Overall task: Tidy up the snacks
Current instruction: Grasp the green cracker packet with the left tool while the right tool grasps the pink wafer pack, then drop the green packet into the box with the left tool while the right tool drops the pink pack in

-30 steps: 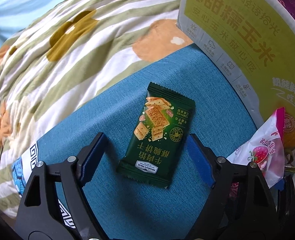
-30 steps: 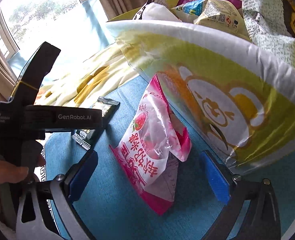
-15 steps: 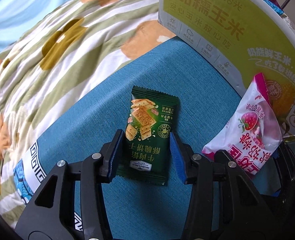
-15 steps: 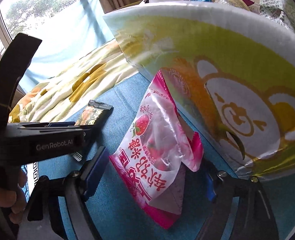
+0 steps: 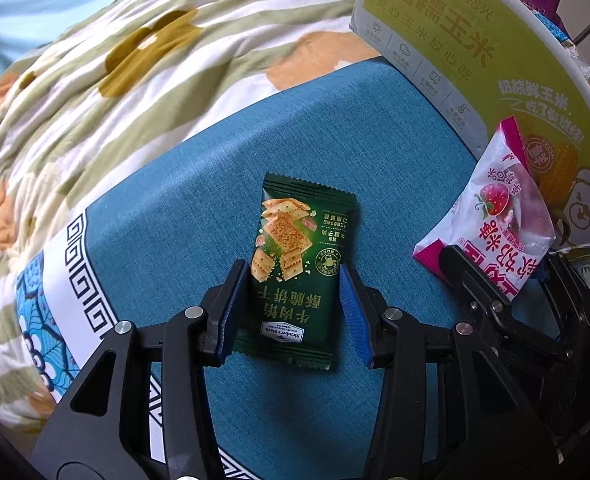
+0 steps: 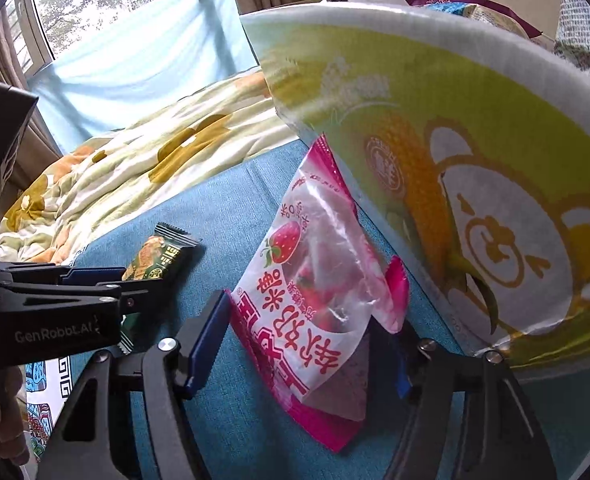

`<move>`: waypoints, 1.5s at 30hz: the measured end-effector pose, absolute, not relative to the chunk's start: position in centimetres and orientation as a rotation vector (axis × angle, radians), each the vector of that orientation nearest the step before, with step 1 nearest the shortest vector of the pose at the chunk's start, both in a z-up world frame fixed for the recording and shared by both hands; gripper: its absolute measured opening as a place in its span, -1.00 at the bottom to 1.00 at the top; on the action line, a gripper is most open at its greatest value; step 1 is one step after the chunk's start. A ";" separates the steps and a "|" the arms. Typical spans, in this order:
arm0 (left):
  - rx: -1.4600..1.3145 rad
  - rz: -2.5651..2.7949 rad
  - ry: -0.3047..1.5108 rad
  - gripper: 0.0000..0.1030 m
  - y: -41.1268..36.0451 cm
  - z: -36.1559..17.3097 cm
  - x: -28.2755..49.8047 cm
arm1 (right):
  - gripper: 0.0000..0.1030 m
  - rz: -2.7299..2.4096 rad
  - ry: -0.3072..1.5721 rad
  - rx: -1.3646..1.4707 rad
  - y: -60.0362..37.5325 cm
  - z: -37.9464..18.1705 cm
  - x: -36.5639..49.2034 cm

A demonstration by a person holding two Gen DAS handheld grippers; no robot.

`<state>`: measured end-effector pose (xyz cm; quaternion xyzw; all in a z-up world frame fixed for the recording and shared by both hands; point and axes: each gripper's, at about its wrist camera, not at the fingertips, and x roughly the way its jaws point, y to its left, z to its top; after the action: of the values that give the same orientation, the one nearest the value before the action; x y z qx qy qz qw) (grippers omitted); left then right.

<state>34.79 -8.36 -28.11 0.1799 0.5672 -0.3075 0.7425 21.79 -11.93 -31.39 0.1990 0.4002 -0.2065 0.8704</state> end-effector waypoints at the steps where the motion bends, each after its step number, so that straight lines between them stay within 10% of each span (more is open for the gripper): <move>1: 0.389 -0.669 1.244 -0.19 -8.1 -28.1 34.7 | 0.18 -0.429 0.838 0.406 -11.9 -31.4 21.8; 14: 0.260 -0.652 1.239 -0.19 -5.3 -25.7 32.5 | -0.38 -0.341 0.827 0.355 -11.5 -29.6 20.9; 31: 0.128 -0.671 1.060 -0.19 -4.5 -12.8 29.6 | -0.46 -0.221 0.631 0.274 -10.6 -18.4 16.0; 45: 0.023 -0.656 0.983 -0.19 -18.7 -6.4 28.1 | -0.46 -0.156 0.571 0.278 -22.7 -10.1 12.3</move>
<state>28.05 -18.69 -6.40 0.0107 0.4634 -0.3092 0.8304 12.32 -22.73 -10.13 0.1363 0.2802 -0.0768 0.9471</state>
